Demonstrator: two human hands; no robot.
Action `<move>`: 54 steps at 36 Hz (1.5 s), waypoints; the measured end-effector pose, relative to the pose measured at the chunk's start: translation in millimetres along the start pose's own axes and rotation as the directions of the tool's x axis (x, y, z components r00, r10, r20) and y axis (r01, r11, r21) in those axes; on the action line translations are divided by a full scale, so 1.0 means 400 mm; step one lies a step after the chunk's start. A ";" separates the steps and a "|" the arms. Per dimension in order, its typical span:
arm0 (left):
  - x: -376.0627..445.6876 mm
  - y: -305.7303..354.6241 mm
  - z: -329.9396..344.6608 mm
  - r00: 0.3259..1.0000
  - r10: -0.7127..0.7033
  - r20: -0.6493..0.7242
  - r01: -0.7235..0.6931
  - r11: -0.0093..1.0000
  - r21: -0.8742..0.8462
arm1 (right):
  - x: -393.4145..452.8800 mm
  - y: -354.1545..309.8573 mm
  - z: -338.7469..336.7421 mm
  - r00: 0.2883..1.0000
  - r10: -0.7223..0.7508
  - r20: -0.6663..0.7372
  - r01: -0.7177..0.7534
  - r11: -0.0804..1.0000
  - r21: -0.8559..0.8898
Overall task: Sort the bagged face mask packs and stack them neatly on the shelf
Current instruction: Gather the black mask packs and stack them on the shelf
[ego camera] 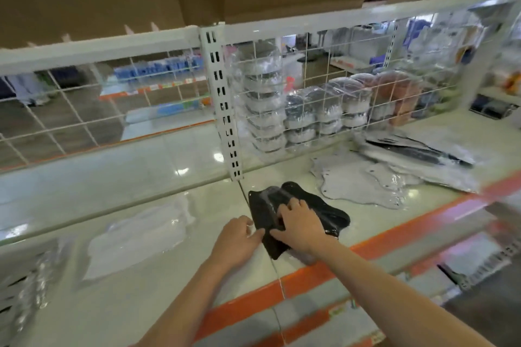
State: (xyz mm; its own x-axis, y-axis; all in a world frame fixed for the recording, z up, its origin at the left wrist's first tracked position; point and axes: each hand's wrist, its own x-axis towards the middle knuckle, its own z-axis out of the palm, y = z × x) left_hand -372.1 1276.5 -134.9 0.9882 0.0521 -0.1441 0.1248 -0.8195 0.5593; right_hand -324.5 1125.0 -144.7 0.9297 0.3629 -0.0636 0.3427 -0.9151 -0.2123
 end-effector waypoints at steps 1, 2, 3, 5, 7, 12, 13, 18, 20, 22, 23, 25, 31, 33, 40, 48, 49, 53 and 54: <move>0.010 0.019 0.005 0.999 -0.031 -0.021 0.031 0.999 0.011 | 0.008 0.012 -0.004 0.999 -0.037 -0.014 0.038 0.997 0.070; 0.021 0.038 0.011 0.997 -0.062 -0.046 0.063 0.998 0.022 | 0.017 0.026 -0.011 0.998 -0.060 -0.028 0.063 0.986 0.152; 0.034 0.056 0.018 0.993 -0.101 -0.068 0.103 0.994 0.034 | 0.026 0.044 -0.020 0.997 -0.066 -0.044 0.074 0.972 0.223; 0.063 0.082 0.039 0.979 -0.177 -0.097 0.187 0.977 0.099 | 0.038 0.085 -0.039 0.996 -0.040 -0.085 0.063 0.957 0.285; 0.083 0.104 0.057 0.961 -0.247 -0.126 0.269 0.941 0.204 | 0.048 0.133 -0.053 0.995 0.011 -0.103 0.015 0.970 0.244; 0.108 0.124 0.061 0.922 -0.375 -0.094 0.385 0.914 0.132 | 0.075 0.228 -0.080 0.978 0.163 0.129 -0.169 0.985 0.037; 0.112 0.120 0.056 0.917 -0.393 -0.072 0.399 0.911 0.105 | 0.081 0.239 -0.084 0.970 0.170 0.174 -0.184 0.981 0.066; 0.104 0.110 0.029 0.889 -0.457 -0.024 0.454 0.888 -0.075 | 0.096 0.274 -0.106 0.935 0.114 0.336 -0.185 0.965 0.187; 0.092 0.109 0.019 0.879 -0.471 -0.069 0.414 0.828 -0.379 | 0.105 0.293 -0.107 0.940 0.086 0.329 -0.210 0.908 0.362; 0.072 0.120 0.001 0.874 -0.486 -0.015 0.316 0.591 -0.743 | 0.115 0.309 -0.119 0.951 0.101 0.292 -0.286 0.647 0.707; 0.066 0.125 -0.009 0.883 -0.469 0.010 0.252 0.457 -0.853 | 0.118 0.316 -0.134 0.954 0.125 0.274 -0.301 0.438 0.847; 0.064 0.132 -0.028 0.915 -0.403 -0.003 0.131 0.304 -0.944 | 0.121 0.327 -0.162 0.945 0.161 0.286 -0.298 0.054 0.953; 0.100 0.168 -0.074 0.969 -0.242 -0.040 0.037 0.304 -0.952 | 0.122 0.322 -0.223 0.968 0.140 0.209 -0.188 -0.152 0.970; 0.118 0.173 -0.069 0.963 -0.268 -0.037 0.043 0.289 -0.957 | 0.119 0.328 -0.231 0.979 0.091 0.184 -0.169 -0.154 0.973; 0.164 0.198 -0.026 0.970 -0.240 0.039 0.092 0.214 -0.972 | 0.102 0.308 -0.259 0.996 -0.063 0.057 -0.066 -0.149 0.987; 0.164 0.237 0.099 0.972 -0.194 0.134 0.175 0.210 -0.962 | 0.073 0.244 -0.119 0.992 0.126 0.006 -0.086 0.642 0.761; 0.165 0.233 0.115 0.965 -0.215 0.147 0.192 0.204 -0.960 | 0.068 0.253 -0.104 0.987 0.163 0.001 -0.112 0.671 0.733; 0.162 0.217 0.153 0.946 -0.225 0.235 0.266 0.118 -0.957 | 0.026 0.332 -0.091 0.961 0.271 -0.057 -0.194 0.805 0.560; 0.161 0.215 0.158 0.945 -0.218 0.245 0.273 0.111 -0.956 | 0.017 0.358 -0.089 0.958 0.277 -0.067 -0.206 0.836 0.509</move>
State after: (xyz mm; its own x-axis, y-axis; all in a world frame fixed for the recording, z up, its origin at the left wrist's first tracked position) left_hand -303.5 1173.4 -147.7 0.8846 0.0881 -0.4579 0.3688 0.4689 0.8026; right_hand -264.4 990.1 -140.9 0.9951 0.0823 -0.0548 0.0258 -0.7506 -0.6603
